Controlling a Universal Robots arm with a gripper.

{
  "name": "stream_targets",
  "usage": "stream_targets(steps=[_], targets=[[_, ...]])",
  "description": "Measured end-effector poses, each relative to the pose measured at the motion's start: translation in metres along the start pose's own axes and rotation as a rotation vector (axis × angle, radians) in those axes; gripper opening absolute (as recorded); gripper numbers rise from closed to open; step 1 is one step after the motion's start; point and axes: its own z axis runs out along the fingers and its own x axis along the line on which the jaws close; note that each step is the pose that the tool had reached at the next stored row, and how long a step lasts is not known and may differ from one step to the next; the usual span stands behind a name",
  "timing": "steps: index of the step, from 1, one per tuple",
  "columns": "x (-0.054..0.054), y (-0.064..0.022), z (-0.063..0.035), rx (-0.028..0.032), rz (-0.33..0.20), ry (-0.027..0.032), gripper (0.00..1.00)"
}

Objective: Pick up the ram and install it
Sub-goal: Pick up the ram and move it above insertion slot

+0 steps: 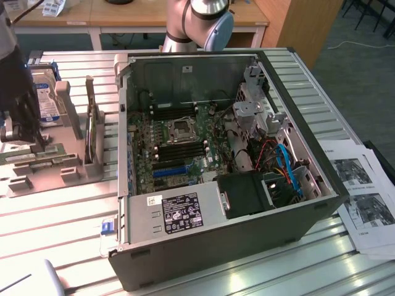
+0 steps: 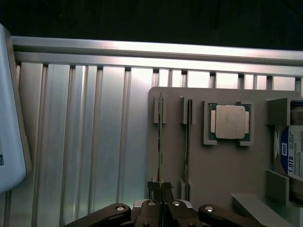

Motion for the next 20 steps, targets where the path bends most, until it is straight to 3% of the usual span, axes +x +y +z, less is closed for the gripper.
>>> stream_targets(steps=[11,20], targets=[[0.001,0.0011,-0.0501,-0.0004,0.000,0.0088,0.12],[0.003,0.0020,-0.0877,-0.0008,0.001,0.0213,0.12]])
